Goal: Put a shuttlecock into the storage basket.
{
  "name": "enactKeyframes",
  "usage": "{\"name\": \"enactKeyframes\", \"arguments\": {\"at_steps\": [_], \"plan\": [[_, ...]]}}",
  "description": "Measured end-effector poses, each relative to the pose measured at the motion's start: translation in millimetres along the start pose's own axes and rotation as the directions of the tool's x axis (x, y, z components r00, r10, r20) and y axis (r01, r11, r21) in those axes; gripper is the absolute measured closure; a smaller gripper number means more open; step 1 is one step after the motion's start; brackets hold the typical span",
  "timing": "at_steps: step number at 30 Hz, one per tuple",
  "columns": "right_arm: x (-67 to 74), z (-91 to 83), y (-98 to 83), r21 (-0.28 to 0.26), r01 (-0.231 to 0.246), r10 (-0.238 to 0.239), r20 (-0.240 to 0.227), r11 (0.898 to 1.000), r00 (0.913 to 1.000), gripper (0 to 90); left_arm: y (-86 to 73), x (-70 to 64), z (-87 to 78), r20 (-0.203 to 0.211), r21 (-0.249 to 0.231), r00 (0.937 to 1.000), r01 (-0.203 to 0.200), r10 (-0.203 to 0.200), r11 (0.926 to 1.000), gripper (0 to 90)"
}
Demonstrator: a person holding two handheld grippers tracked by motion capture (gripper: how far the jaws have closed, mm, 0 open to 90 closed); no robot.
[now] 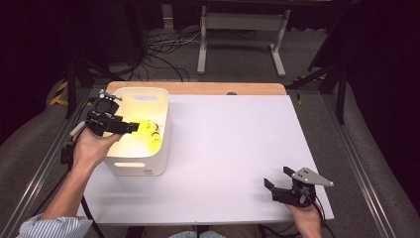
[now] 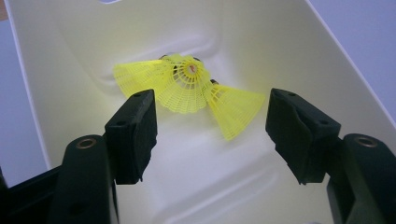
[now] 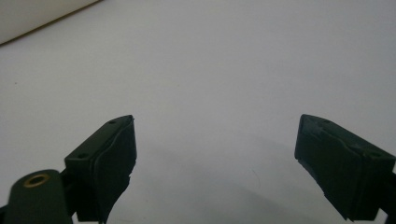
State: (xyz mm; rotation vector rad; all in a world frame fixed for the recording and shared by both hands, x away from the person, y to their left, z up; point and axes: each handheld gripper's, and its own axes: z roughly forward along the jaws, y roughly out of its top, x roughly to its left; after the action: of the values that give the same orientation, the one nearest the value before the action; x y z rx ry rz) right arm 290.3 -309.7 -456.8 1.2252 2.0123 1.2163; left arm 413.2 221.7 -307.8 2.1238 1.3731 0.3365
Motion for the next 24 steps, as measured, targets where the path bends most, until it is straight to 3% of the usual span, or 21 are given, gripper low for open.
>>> {"name": "enactKeyframes", "arguments": {"at_steps": [24], "plan": [[0.0,-0.4,0.0,-0.002,0.0,0.0,-0.001,1.0,1.0,13.3,-9.5,13.8,-15.5,-0.002,-0.019,0.9995,0.031,-0.031,0.9993,35.2]]}}
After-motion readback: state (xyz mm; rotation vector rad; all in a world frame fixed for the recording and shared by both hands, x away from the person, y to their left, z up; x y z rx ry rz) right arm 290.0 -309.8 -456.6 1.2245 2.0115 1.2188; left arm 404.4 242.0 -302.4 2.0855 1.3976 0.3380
